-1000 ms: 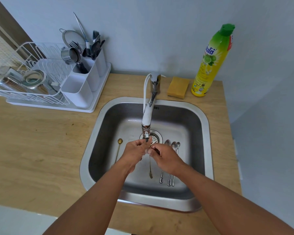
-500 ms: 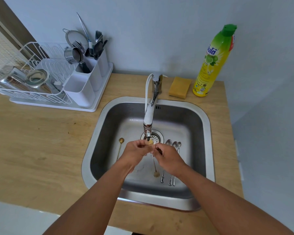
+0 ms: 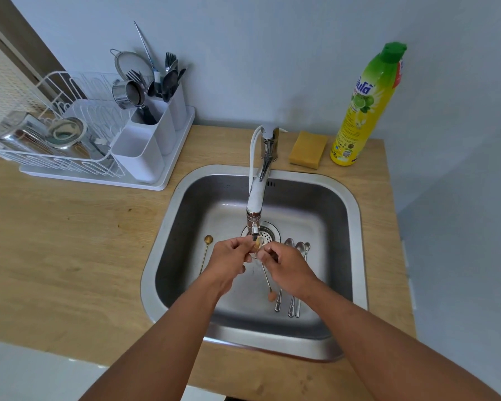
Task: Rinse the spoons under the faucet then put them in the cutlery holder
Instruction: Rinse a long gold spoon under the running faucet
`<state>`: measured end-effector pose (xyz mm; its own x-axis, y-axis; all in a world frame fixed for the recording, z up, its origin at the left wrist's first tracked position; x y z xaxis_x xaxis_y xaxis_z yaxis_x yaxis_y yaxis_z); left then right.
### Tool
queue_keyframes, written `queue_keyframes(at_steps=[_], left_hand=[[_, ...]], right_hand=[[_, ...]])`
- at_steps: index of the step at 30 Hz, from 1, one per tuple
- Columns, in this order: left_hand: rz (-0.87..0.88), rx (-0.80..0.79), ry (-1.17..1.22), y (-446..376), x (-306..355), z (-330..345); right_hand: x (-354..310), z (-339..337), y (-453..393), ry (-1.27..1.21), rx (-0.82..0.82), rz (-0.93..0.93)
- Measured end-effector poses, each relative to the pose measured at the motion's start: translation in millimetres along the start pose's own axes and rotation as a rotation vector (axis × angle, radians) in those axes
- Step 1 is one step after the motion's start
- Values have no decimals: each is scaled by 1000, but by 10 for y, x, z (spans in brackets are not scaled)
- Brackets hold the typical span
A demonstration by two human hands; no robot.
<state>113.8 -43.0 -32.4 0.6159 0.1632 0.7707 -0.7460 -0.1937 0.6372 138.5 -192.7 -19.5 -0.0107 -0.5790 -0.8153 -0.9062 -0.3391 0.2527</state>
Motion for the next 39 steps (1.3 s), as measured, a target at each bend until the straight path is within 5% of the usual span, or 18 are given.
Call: queue_keyframes(at_steps=[7,11,24,31,39], left_hand=[[158,183,-61,36,128,-55],[221,195,-96,52,187,-56],[-172,-21,16,112,-375,36],[-116,-80,-245,151,-300,-22],[-107,20,-212,102,-231,-153]], right_hand=[[5,15,5,170,40,66],[-16,-43,-62,-79,66,112],[43,-107,-205,-318,30,233],[54,-161,-252,-291,45,270],[35,115,-133,-351,-51,284]])
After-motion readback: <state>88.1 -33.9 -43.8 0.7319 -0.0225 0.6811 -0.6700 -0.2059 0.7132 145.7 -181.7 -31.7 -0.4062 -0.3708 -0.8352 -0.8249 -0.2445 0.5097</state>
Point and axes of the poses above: each hand's wrist, its own y-axis away from the middle knuckle, its own z-axis out of the palm, x = y × z, the point moved 10 cm from there along -y, towards the middle knuckle, and after that the axes turned 5 degrees about y, right-handed, at the moved point
